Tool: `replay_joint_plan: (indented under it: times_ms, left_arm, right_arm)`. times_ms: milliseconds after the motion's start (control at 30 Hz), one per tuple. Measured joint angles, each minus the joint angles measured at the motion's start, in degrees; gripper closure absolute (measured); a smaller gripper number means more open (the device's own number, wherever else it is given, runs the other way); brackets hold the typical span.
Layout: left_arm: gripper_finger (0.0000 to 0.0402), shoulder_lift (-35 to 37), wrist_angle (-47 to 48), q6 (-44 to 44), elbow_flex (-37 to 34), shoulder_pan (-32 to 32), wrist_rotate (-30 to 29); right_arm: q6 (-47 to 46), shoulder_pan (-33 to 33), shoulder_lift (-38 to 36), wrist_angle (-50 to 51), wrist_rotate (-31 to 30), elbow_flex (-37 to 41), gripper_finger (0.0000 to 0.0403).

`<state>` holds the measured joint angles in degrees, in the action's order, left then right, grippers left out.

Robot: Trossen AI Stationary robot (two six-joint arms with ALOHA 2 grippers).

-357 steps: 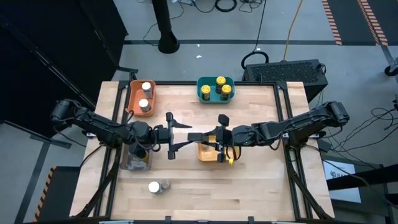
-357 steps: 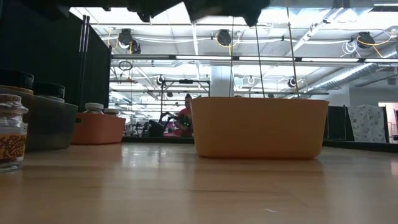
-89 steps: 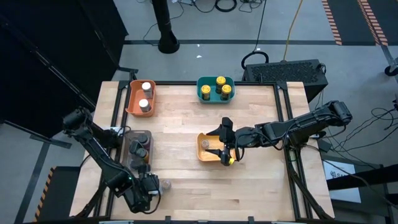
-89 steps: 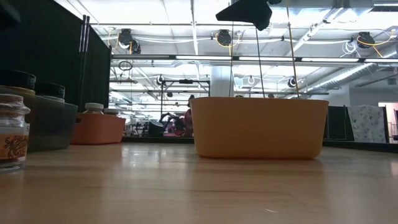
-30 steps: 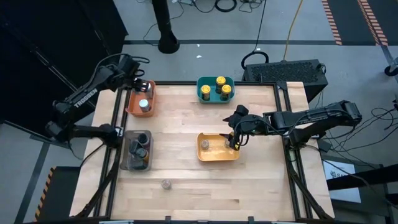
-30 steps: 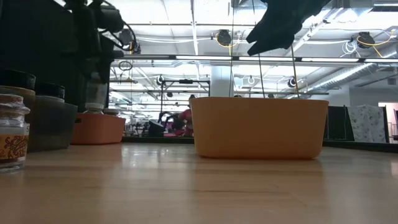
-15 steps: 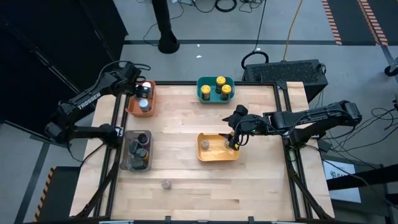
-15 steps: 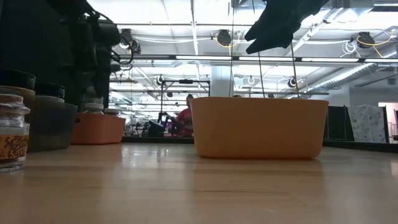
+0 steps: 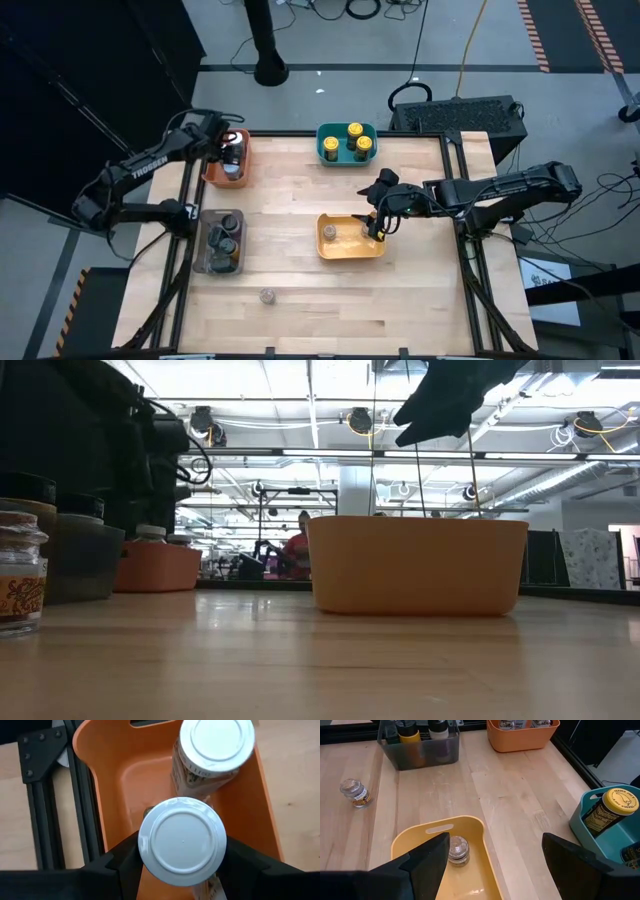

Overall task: Sort spices by type
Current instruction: Put the white spice bottle into the orange bin

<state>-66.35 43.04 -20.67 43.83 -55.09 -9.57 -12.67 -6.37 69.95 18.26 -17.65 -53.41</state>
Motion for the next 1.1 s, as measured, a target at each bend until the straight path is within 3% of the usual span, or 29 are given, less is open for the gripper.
replay_joint_plan:
  times_ms: [267,800,1100]
  left_arm:
    - [0.0164,0.13,-4.38,-0.04,-2.95,-0.02,-0.38]
    - [0.0149,0.16,-4.79,0.57,-3.13,0.35,-1.65]
    - [0.0143,5.42,-4.73,3.67,-3.45,0.42,-1.45]
  right_arm:
    - [-0.17,0.00,0.00,-0.15,0.00,-0.02,0.0103]
    - [-0.75,-0.09,0.00,-3.31,-0.02,-0.02,0.0103]
    - [-2.19,-0.11,0.02,-3.58,-0.31,-0.04,0.0103]
